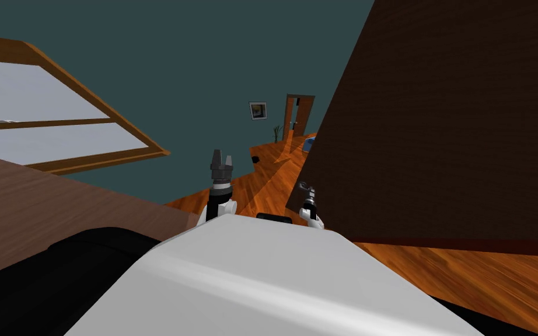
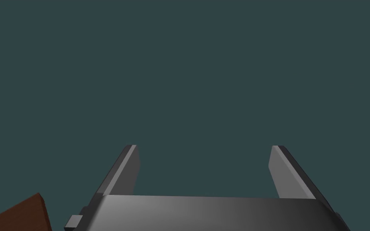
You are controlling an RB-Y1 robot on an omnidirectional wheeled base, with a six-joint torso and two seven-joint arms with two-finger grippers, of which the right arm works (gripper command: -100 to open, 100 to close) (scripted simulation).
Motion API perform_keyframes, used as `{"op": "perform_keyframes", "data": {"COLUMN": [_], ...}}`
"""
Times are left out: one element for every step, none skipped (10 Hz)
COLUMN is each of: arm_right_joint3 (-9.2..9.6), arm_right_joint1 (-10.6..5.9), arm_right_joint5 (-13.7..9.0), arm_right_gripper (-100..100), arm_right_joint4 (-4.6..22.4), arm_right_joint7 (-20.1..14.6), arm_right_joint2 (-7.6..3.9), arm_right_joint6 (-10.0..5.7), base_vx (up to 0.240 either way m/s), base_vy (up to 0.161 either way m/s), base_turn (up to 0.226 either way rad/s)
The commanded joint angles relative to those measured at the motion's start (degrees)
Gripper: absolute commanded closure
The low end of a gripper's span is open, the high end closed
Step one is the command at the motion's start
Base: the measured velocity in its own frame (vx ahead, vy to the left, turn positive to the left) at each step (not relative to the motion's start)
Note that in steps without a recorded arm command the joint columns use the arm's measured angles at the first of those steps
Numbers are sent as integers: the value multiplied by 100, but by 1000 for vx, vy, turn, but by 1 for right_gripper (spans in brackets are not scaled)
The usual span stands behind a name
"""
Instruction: Push the door open
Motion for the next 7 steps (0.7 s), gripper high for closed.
{"op": "perform_keyframes", "data": {"arm_right_joint3": [-104, -155, -196, -231, -244, -376, -400], "arm_right_joint1": [-41, -43, -46, -48, 21, 29, 29], "arm_right_joint5": [-51, -77, -99, -117, -119, -190, -204], "arm_right_gripper": [100, 100, 100, 100, 100, 100, 100], "arm_right_joint4": [-38, -45, -51, -55, -117, -138, -141], "arm_right_joint7": [87, 139, 181, 217, 187, 237, 246], "arm_right_joint2": [45, 130, 205, 278, 188, -6, -30], "arm_right_joint6": [-47, -49, -50, -51, -18, -25, -26], "base_vx": [228, 182, 159, 143, 57, 121, 168], "base_vy": [51, 56, 43, 73, 24, 39, 44], "base_turn": [-100, -113, -88, -79, -55, -17, -45]}}
